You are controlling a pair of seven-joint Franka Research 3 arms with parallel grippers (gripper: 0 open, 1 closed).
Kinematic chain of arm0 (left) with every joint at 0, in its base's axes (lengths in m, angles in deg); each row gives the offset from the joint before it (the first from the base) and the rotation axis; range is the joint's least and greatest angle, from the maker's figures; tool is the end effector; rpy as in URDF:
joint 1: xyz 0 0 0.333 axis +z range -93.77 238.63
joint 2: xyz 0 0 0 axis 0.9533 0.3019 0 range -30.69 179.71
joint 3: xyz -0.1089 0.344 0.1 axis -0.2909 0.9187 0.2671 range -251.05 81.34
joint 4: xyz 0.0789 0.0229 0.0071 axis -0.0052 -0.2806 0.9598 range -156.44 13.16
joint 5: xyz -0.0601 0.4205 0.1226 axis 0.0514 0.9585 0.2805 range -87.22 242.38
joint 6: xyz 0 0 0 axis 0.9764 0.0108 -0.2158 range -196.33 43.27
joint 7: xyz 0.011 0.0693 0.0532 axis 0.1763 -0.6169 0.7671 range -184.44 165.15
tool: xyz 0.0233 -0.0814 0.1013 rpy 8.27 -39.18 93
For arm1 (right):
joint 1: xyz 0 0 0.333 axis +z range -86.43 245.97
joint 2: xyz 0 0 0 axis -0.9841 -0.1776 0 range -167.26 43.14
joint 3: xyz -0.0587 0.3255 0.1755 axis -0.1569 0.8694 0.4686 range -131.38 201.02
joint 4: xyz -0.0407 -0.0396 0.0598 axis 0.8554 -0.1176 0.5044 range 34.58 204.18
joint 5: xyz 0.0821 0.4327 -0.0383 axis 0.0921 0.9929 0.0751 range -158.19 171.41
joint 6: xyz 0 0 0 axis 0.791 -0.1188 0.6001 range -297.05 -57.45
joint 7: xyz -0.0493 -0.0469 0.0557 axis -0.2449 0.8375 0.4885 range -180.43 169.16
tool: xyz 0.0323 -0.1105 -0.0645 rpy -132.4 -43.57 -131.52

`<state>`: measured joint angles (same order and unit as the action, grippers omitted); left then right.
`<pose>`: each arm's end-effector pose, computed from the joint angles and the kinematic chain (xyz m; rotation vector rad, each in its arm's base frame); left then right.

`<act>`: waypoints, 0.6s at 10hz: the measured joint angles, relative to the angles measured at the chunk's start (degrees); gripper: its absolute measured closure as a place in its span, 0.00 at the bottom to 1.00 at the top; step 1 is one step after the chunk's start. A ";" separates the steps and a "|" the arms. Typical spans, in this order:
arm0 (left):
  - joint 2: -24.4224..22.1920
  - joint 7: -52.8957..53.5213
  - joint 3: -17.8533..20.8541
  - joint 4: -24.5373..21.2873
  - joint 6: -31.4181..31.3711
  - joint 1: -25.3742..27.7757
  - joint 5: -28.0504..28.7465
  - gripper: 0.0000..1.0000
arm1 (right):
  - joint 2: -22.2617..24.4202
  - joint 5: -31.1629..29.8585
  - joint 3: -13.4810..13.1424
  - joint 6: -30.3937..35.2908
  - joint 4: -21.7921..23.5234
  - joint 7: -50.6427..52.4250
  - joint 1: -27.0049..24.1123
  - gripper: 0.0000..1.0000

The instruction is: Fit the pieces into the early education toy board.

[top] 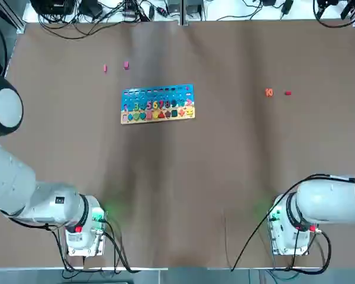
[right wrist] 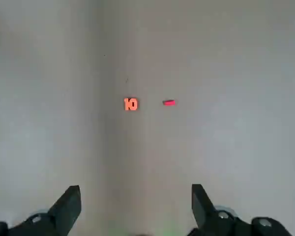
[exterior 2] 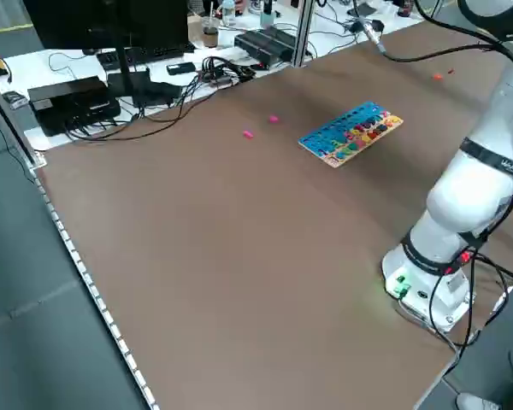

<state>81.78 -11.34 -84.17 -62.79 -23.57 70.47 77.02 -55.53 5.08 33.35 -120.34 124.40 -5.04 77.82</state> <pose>0.6561 -0.0163 0.6484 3.1319 0.0116 0.0576 0.5560 -0.0377 0.6621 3.1174 -0.0774 -0.0533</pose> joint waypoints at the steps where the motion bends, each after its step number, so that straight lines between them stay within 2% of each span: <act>1: 0.00 0.00 0.00 -0.02 0.00 0.00 0.00 0.01 | -0.38 0.00 0.00 0.03 0.00 0.00 0.00 0.01; 6: 0.24 0.00 -0.08 -0.71 0.00 -0.07 -0.18 0.02 | -4.17 0.00 0.19 -1.61 0.08 0.25 0.41 0.04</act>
<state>82.02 -11.33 -84.25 -63.50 -23.57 70.39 76.85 -59.70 5.09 33.54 -121.95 124.48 -4.79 78.23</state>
